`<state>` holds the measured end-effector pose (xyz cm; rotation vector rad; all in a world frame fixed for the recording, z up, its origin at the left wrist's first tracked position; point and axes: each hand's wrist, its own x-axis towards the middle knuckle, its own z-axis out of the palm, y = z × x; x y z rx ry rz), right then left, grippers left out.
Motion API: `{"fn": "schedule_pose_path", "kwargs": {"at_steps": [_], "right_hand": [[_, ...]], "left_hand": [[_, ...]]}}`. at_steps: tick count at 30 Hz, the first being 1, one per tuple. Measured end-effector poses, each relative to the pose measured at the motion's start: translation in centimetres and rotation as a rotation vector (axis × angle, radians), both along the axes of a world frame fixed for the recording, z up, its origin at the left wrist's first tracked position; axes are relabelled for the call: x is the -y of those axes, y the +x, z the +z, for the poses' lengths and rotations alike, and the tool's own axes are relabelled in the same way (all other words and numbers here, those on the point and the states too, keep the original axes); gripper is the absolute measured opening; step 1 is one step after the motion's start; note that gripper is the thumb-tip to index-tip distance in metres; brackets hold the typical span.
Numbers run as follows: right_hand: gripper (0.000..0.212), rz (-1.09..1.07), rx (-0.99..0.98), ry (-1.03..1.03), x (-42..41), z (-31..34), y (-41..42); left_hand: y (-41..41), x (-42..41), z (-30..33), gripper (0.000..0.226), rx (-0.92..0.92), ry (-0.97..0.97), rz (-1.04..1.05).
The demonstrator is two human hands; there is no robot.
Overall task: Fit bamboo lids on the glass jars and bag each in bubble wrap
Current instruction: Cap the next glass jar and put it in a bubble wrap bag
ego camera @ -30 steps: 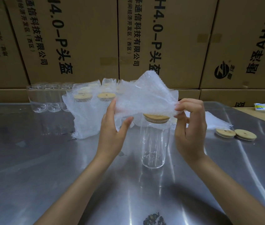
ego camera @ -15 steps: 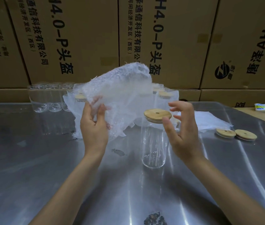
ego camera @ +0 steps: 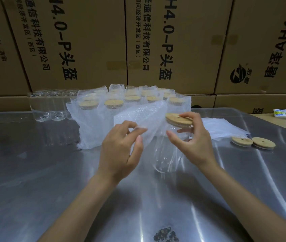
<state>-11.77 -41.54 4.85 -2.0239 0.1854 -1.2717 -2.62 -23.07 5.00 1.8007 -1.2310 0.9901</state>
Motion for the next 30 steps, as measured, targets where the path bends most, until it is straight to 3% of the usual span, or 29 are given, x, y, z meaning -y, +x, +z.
{"fn": "schedule_pose_path", "kwargs": {"at_steps": [5, 9, 11, 15, 20, 26, 30], "right_hand": [[0.049, -0.010, 0.173, 0.515, 1.7, -0.1, 0.3], [0.036, -0.004, 0.255, 0.908, 2.9, -0.2, 0.6], [0.042, -0.001, 0.267, 1.017, 3.2, -0.3, 0.6], [0.048, -0.017, 0.256, 1.107, 3.8, -0.6, 0.6], [0.048, -0.009, 0.261, 1.155, 4.1, -0.7, 0.7], [0.056, 0.027, 0.245, 1.190, 4.4, -0.7, 0.5], [0.061, 0.127, 0.199, 1.141, 3.7, -0.6, 0.8]], "left_hand": [[-0.9, 1.1, -0.6, 0.022, 0.011, 0.169, 0.037], [-1.3, 1.4, -0.8, 0.046, -0.101, 0.281, 0.122], [-1.4, 1.3, -0.5, 0.049, -0.140, 0.337, 0.130], [-3.2, 1.3, -0.2, 0.032, -0.150, 0.492, 0.017], [-5.5, 2.7, -1.6, 0.043, -0.209, 0.661, -0.095], [-3.3, 3.7, -3.7, 0.033, -0.318, 0.738, 0.206], [-1.8, 3.3, -4.0, 0.040, -0.548, 0.625, 0.182]]}}
